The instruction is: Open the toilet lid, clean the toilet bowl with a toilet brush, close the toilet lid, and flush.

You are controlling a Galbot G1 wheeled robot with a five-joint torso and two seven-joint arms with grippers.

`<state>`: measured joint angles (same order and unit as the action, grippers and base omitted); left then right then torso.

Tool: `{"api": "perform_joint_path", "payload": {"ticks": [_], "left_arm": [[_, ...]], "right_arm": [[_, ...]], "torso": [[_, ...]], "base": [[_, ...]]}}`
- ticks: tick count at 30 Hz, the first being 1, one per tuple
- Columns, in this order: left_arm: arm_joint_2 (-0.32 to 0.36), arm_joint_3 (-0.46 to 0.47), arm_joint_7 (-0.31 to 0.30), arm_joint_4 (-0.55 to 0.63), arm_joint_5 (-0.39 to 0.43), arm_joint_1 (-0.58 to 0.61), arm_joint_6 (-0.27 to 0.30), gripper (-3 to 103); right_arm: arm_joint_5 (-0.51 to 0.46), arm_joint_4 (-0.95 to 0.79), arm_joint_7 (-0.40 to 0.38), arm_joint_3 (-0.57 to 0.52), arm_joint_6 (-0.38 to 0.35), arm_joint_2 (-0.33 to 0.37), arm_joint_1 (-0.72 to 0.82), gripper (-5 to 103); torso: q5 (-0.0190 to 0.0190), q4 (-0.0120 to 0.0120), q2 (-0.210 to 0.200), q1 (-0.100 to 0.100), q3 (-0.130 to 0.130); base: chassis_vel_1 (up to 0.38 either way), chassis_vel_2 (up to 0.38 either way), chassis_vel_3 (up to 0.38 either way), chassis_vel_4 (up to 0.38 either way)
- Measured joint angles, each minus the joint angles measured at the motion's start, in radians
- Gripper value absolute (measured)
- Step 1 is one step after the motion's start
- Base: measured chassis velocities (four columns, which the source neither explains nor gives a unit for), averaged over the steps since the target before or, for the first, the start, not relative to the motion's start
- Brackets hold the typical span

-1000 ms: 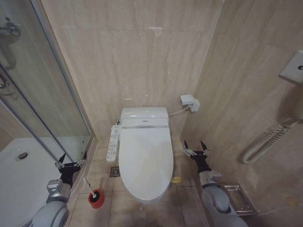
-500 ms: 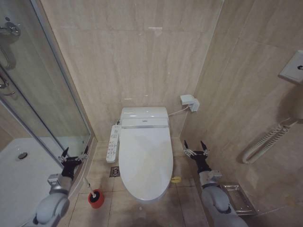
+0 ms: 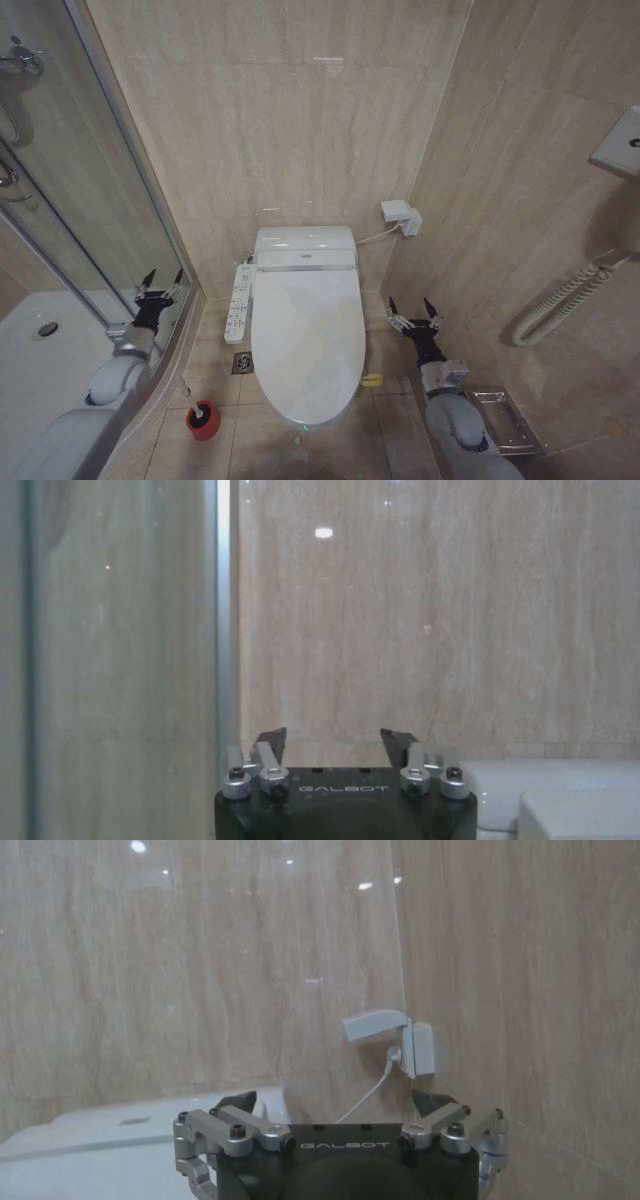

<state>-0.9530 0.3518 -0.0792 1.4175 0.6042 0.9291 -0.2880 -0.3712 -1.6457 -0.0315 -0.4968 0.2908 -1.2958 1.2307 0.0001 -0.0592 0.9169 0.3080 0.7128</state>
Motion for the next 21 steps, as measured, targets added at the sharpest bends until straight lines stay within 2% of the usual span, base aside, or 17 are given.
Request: {"api": "perform_joint_path", "payload": {"ticks": [2, 3, 10, 11, 17, 18, 21], "left_arm": [[-0.01, -0.014, 0.001, -0.015, 0.0, -0.017, -0.002, 81], [-0.019, -0.029, 0.002, -0.033, -0.001, -0.036, -0.003, 55], [-0.055, -0.099, 0.013, -0.141, -0.004, -0.143, -0.019, 55], [-0.064, -0.114, 0.015, -0.162, -0.004, -0.164, -0.022, 28], [-0.106, -0.167, 0.018, -0.233, -0.005, -0.247, -0.03, 28], [-0.117, -0.18, 0.015, -0.25, -0.005, -0.265, -0.031, 0], [-0.128, -0.194, 0.012, -0.267, -0.005, -0.28, -0.03, 0]], "right_arm": [[0.0, 0.0, 0.0, 0.0, 0.0, 0.0, 0.0, 100], [0.0, 0.0, 0.0, 0.0, 0.0, 0.0, 0.0, 100], [0.0, 0.0, 0.0, 0.0, 0.0, 0.0, 0.0, 100], [0.0, 0.0, 0.0, 0.0, 0.0, 0.0, 0.0, 100], [0.0, 0.0, 0.0, 0.0, 0.0, 0.0, 0.0, 100], [0.0, 0.0, 0.0, 0.0, 0.0, 0.0, 0.0, 100], [0.0, 0.0, 0.0, 0.0, 0.0, 0.0, 0.0, 100]], "torso": [[-0.0002, 0.0, 0.0, 0.0, 0.0], [-0.0003, -0.0001, 0.0, 0.0, 0.0], [0.0, 0.0002, 0.0, 0.0, 0.0], [0.0003, 0.0001, 0.0, 0.0, 0.0], [0.0002, -0.0001, 0.0, 0.0, 0.0], [-0.0001, -0.0002, 0.0, 0.0, 0.0], [0.0, -0.0001, 0.0, 0.0, 0.0]], "base": [[0.0, 0.0, 0.0, 0.0], [0.0, 0.0, 0.0, 0.0], [0.0, 0.0, 0.0, 0.0], [0.0, 0.0, 0.0, 0.0], [0.0, 0.0, 0.0, 0.0], [0.0, 0.0, 0.0, 0.0], [0.0, 0.0, 0.0, 0.0]]}}
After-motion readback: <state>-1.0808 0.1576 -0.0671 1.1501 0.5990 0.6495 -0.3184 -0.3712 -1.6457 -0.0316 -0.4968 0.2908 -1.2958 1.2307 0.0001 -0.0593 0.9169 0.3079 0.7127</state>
